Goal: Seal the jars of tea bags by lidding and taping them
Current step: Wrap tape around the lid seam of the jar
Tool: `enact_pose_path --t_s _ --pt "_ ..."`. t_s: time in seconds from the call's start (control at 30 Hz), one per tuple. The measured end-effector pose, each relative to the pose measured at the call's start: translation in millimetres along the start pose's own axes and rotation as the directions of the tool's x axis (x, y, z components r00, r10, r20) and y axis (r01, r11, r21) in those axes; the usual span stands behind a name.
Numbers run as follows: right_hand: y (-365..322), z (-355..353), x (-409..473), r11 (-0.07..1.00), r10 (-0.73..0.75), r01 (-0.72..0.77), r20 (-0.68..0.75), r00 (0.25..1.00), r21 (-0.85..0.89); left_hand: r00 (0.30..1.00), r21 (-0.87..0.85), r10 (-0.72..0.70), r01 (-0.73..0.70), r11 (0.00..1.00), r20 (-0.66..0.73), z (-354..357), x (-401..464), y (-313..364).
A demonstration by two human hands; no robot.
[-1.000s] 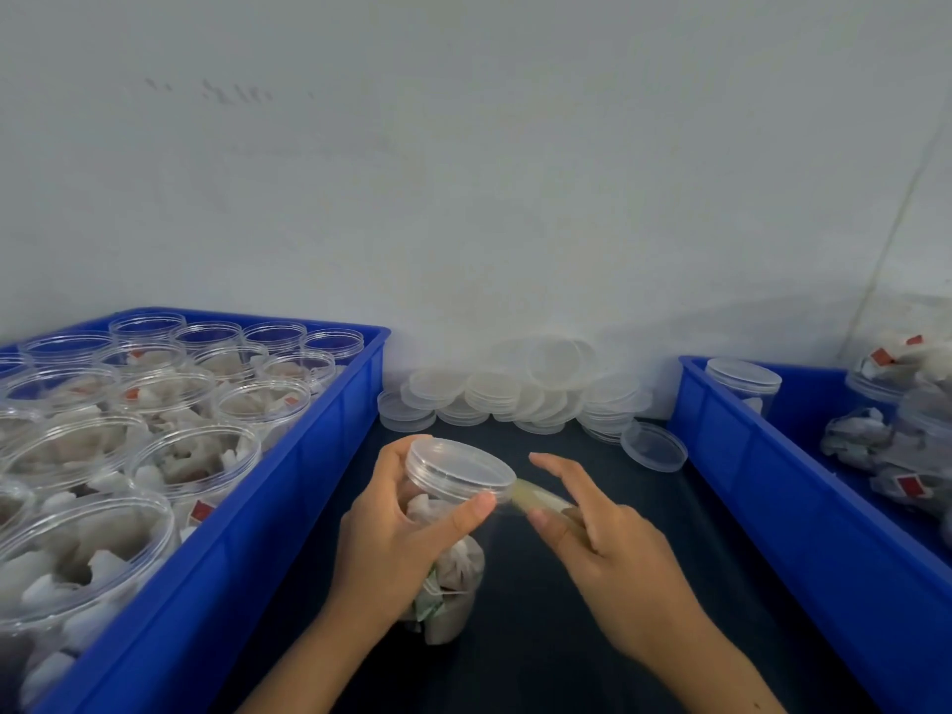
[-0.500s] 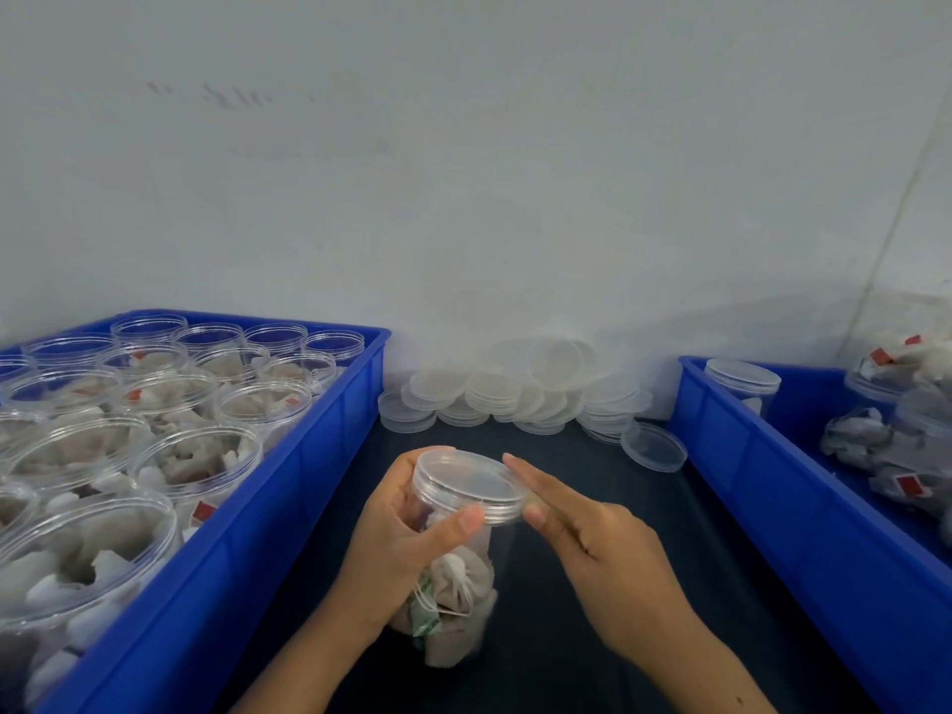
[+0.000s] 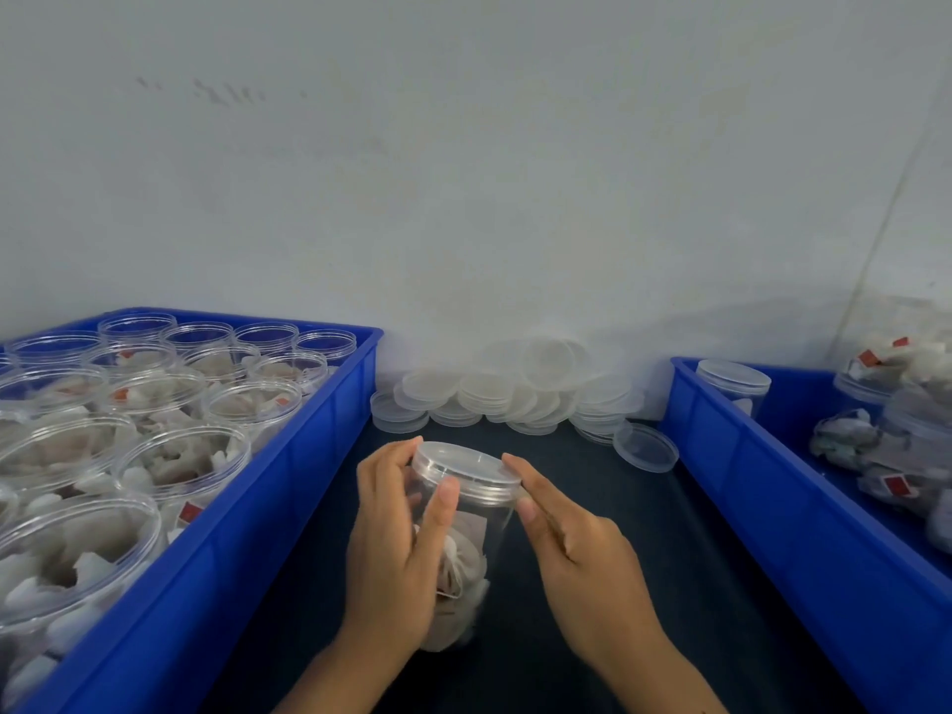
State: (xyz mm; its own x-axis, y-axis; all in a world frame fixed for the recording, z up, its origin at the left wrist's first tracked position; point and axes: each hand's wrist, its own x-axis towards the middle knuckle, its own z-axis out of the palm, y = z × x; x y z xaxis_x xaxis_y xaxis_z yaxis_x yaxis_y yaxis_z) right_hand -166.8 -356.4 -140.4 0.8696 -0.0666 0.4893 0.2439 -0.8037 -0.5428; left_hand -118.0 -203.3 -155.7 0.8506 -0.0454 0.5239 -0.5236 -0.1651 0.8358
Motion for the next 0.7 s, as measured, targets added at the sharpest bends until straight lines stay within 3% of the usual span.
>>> enact_pose_path --t_s 0.1,0.27,0.37,0.57,0.7 --pt "-3 1 -2 1.0 0.002 -0.002 0.017 1.0 0.005 0.998 0.137 -0.009 0.018 0.99 -0.065 11 -8 8" --pt "-8 6 -7 0.988 -0.072 0.071 -0.007 0.997 -0.141 0.984 0.068 -0.141 0.149 0.987 -0.11 7 -2 12" --pt "-8 4 -5 0.972 -0.1 0.101 0.013 0.995 -0.212 0.984 0.031 -0.144 0.148 0.989 -0.1 1 1 7" --pt "7 -8 3 0.977 0.14 -0.164 0.171 0.975 0.137 0.99 -0.085 -0.139 0.135 0.987 -0.038 -5 7 3" --pt "18 -14 5 0.933 0.15 -0.237 0.305 0.94 0.271 0.991 -0.105 -0.137 0.137 0.985 0.007 -8 8 1"
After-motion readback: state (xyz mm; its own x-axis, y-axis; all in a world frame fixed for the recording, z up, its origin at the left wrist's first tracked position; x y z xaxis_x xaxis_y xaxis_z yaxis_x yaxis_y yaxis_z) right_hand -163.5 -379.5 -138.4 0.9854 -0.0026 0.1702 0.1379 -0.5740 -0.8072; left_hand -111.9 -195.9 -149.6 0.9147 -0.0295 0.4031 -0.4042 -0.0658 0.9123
